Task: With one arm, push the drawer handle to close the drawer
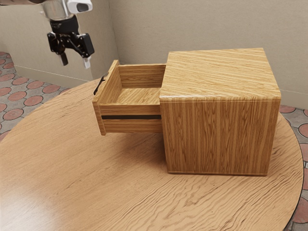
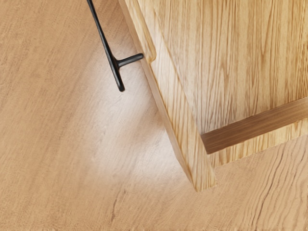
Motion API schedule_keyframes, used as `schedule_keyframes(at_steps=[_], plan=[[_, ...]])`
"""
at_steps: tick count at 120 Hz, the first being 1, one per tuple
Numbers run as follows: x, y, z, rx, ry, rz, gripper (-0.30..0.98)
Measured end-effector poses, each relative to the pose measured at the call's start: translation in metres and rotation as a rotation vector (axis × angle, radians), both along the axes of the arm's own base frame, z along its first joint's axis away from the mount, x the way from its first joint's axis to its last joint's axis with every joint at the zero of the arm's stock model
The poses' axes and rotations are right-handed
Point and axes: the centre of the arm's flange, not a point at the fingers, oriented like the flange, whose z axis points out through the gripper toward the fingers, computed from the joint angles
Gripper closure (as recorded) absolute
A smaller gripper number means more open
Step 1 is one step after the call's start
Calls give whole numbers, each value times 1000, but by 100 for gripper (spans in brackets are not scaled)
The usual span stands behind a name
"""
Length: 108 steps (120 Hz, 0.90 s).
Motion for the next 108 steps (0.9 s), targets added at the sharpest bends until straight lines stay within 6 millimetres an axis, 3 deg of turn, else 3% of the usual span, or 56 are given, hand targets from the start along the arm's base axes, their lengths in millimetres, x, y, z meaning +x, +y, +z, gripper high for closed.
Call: schedule_keyframes(at_steps=[42, 48, 53, 57, 63, 69, 83, 90, 98, 108], plan=[[-3, -3, 1, -5, 18, -37, 0], [-12, -9, 44, 7, -69, -75, 0], [-34, -23, 90, 14, -156, -153, 0], [-50, -38, 115, 17, -198, -228, 0], [-67, -59, 133, 51, -217, -333, 0], [-76, -81, 139, 73, -206, -438, 0], [-92, -134, 134, 89, -151, -673, 0], [-110, -144, 122, 100, -113, -752, 0], [-125, -95, 91, 114, -53, -713, 0], [-124, -42, 43, 100, 4, -690, 0]])
